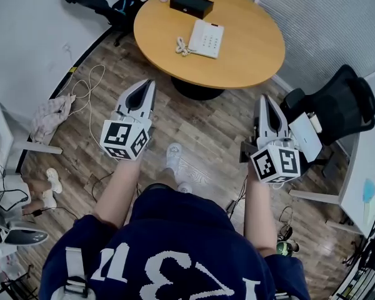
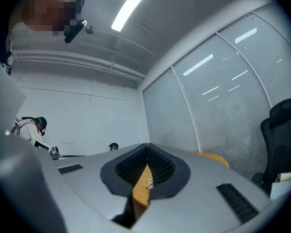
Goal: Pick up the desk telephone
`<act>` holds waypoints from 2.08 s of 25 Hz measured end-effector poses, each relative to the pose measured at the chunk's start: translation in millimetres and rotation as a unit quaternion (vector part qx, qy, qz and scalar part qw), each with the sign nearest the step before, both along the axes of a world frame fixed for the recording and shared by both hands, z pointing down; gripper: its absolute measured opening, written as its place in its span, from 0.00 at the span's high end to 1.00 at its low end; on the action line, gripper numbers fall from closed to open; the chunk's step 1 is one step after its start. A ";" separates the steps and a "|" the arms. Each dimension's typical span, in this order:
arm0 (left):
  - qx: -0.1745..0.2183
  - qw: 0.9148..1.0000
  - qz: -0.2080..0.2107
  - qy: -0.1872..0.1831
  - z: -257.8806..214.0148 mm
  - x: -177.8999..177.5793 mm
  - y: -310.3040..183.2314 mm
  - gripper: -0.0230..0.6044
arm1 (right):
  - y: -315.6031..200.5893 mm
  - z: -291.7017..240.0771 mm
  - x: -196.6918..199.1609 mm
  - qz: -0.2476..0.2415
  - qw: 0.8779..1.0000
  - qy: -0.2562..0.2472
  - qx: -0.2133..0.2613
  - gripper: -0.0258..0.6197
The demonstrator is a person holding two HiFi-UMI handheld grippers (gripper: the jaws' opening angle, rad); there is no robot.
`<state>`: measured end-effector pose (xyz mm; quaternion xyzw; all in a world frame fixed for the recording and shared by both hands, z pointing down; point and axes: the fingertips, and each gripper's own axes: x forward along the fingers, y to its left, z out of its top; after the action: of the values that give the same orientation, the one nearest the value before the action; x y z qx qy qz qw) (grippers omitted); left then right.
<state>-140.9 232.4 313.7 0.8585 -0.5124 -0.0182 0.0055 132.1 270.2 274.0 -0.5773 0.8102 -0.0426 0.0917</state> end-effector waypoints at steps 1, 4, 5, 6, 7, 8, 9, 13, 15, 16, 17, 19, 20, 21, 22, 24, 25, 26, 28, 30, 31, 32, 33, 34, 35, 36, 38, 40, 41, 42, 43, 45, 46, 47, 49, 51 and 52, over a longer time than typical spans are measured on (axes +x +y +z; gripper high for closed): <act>0.001 1.000 0.002 0.001 -1.6 1.3 -11.1 0.94 | -10.0 -1.5 1.6 0.003 1.000 0.003 0.002 0.92; 0.008 1.000 0.009 0.001 -8.9 3.1 -43.6 0.94 | -38.3 -5.8 -2.8 0.008 0.999 0.031 0.008 0.92; 0.012 1.000 0.012 0.000 -12.3 3.0 -54.9 0.94 | -47.7 -8.0 -6.5 0.009 0.999 0.042 0.011 0.92; 0.016 1.000 0.015 -0.001 -15.4 2.6 -67.1 0.94 | -57.7 -10.6 -10.3 0.010 0.999 0.050 0.015 0.92; 0.018 1.000 0.018 -0.002 -17.7 2.2 -80.2 0.94 | -68.4 -13.2 -13.6 0.011 0.998 0.055 0.019 0.92; 0.019 1.000 0.021 -0.002 -19.0 1.9 -93.7 0.94 | -79.5 -15.5 -16.2 0.012 0.998 0.055 0.021 0.92; 0.019 1.000 0.024 -0.001 -19.9 2.1 -107.5 0.94 | -90.9 -17.4 -18.1 0.014 0.998 0.053 0.023 0.92; 0.025 0.999 0.038 -0.002 -26.9 4.9 -157.5 0.94 | -134.4 -22.3 -19.5 0.024 0.998 0.050 0.028 0.92; 0.028 0.999 0.046 -0.005 -29.7 3.8 -177.8 0.94 | -151.6 -22.9 -19.0 0.034 0.998 0.046 0.030 0.92; 0.029 0.998 0.049 -0.006 -30.6 2.1 -187.0 0.94 | -158.8 -23.0 -19.3 0.039 0.998 0.044 0.030 0.92; 0.029 0.998 0.052 -0.005 -31.4 0.2 -196.0 0.94 | -165.3 -23.3 -19.9 0.043 0.998 0.043 0.031 0.92; 0.026 0.998 0.058 0.003 -32.4 -2.0 -212.6 0.94 | -176.8 -23.9 -21.1 0.049 0.997 0.042 0.034 0.92; 0.024 0.998 0.062 0.008 -32.4 -1.6 -219.6 0.94 | -182.1 -23.6 -21.5 0.051 0.997 0.041 0.035 0.92; 0.023 0.998 0.065 0.011 -31.6 -0.4 -225.6 0.94 | -186.7 -22.6 -21.7 0.054 0.997 0.039 0.035 0.92; 0.022 0.997 0.069 0.011 -30.1 1.3 -230.7 0.94 | -190.8 -20.7 -21.7 0.056 0.997 0.036 0.032 0.92; 0.020 0.997 0.073 0.007 -26.5 3.4 -239.5 0.94 | -197.7 -16.4 -22.3 0.060 0.997 0.034 0.024 0.92; 0.019 0.997 0.073 0.007 -25.5 3.1 -244.1 0.94 | -201.3 -15.1 -22.9 0.060 0.997 0.036 0.021 0.92; 0.018 0.997 0.072 0.008 -25.0 2.2 -249.1 0.94 | -205.2 -14.8 -23.4 0.060 0.997 0.038 0.019 0.92; 0.017 0.997 0.069 0.012 -23.3 0.5 -259.2 0.94 | -213.4 -14.9 -23.2 0.059 0.997 0.042 0.018 0.92; 0.015 0.998 0.064 0.014 -19.6 -0.1 -266.9 0.94 | -222.0 -13.9 -21.3 0.058 0.997 0.045 0.018 0.92; 0.015 0.998 0.061 0.015 -17.6 -0.2 -270.2 0.94 | -227.2 -12.8 -19.9 0.056 0.997 0.046 0.018 0.92; 0.015 0.998 0.058 0.016 -15.7 0.0 -273.7 0.94 | -233.4 -11.3 -18.3 0.054 0.997 0.047 0.019 0.92; 0.015 0.998 0.055 0.016 -14.3 0.5 -277.8 0.94 | -240.4 -9.6 -16.8 0.050 0.997 0.046 0.019 0.92; 0.015 0.998 0.053 0.017 -13.5 1.1 -282.4 0.94 | -248.2 -7.9 -15.4 0.047 0.998 0.045 0.019 0.92; 0.016 0.998 0.051 0.017 -13.6 1.5 -287.8 0.94 | -256.7 -6.8 -14.2 0.043 0.998 0.045 0.018 0.92; 0.019 0.999 0.047 0.018 -14.7 1.5 -294.0 0.94 | -265.9 -6.7 -13.3 0.040 0.998 0.045 0.018 0.92; 0.025 0.999 0.037 0.020 -19.0 0.6 -308.9 0.94 | -286.4 -10.0 -11.9 0.033 0.998 0.046 0.021 0.92; 0.031 0.999 0.024 0.022 -25.2 0.2 -326.6 0.94 | -310.0 -16.3 -10.6 0.022 0.998 0.046 0.028 0.92; 0.035 0.999 0.018 0.022 -28.6 1.0 -336.0 0.94 | -322.4 -19.9 -9.6 0.015 0.998 0.047 0.032 0.92; 0.038 0.999 0.014 0.024 -31.7 2.8 -345.4 0.94 | -334.7 -23.1 -8.1 0.007 0.998 0.048 0.036 0.92; 0.042 0.999 0.011 0.025 -34.2 5.9 -354.9 0.94 | -347.1 -25.9 -5.9 0.000 0.998 0.050 0.039 0.92; 0.047 0.998 0.006 0.029 -37.0 13.4 -374.1 0.94 | -371.7 -29.4 0.9 -0.012 0.998 0.054 0.044 0.92; 0.047 0.998 0.003 0.032 -36.9 17.0 -383.5 0.94 | -383.2 -30.2 5.3 -0.016 0.997 0.053 0.044 0.92; 0.047 0.998 -0.001 0.034 -36.2 20.5 -392.3 0.94 | -394.0 -30.6 10.3 -0.018 0.998 0.050 0.044 0.92; 0.048 0.998 -0.009 0.036 -34.4 27.6 -408.8 0.94 | -414.2 -31.4 20.5 -0.023 0.998 0.047 0.044 0.92; 0.048 0.998 -0.016 0.035 -32.2 34.4 -423.2 0.94 | -432.9 -30.9 29.5 -0.030 0.998 0.044 0.045 0.92; 0.047 0.998 -0.020 0.034 -30.5 37.3 -428.9 0.94 | -441.1 -29.7 33.2 -0.034 0.998 0.042 0.045 0.92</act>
<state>-103.6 -196.6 283.2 0.8465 -0.5272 -0.0720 -0.0181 165.2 -170.9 244.4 -0.5460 0.8336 0.0153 0.0821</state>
